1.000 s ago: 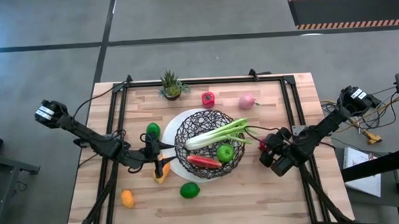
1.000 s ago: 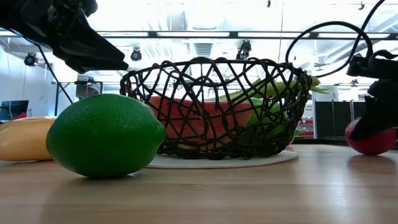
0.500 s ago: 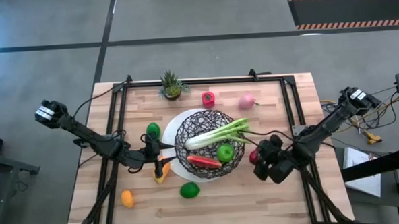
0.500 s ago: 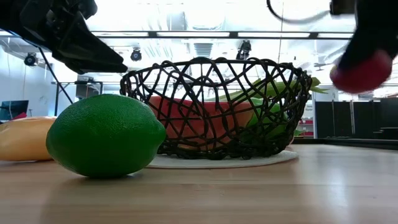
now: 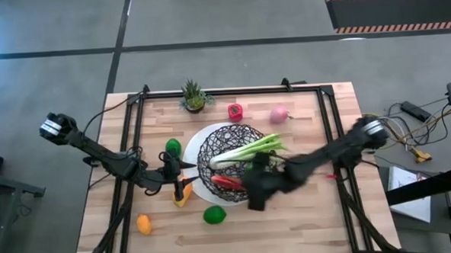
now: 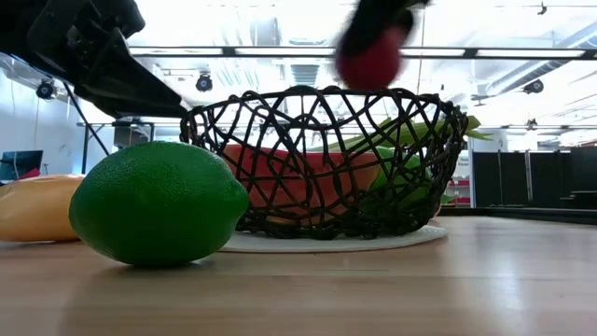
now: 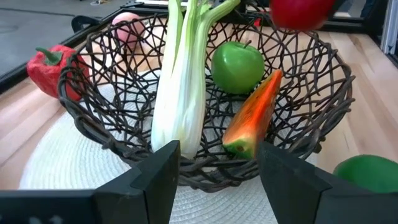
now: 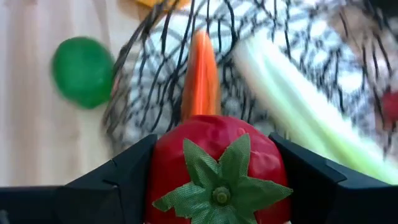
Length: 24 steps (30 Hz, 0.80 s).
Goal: Build produce basket
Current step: Put the red tomato into the wire basket
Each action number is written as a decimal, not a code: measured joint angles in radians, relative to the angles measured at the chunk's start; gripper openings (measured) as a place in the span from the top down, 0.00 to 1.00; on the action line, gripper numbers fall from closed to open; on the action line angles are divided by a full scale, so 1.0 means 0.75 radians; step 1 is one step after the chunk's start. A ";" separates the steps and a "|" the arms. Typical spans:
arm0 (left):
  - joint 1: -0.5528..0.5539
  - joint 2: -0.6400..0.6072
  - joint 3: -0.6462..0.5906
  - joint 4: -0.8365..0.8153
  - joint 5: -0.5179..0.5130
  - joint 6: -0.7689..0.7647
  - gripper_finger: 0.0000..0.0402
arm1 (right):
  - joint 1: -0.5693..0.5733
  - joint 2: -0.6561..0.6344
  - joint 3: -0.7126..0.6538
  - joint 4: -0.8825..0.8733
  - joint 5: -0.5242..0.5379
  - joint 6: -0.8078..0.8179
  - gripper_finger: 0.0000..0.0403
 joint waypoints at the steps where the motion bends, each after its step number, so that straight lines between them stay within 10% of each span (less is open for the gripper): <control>1: -0.003 0.000 -0.003 0.002 -0.001 -0.008 0.51 | -0.036 0.051 0.057 -0.002 -0.026 -0.078 0.35; 14: -0.103 0.000 -0.064 -0.002 -0.002 -0.141 0.51 | -0.320 0.481 0.460 -0.324 -0.361 -0.438 0.36; 24: -0.105 0.000 -0.064 0.003 -0.007 -0.140 0.51 | -0.319 0.540 0.445 -0.311 -0.290 -0.485 0.29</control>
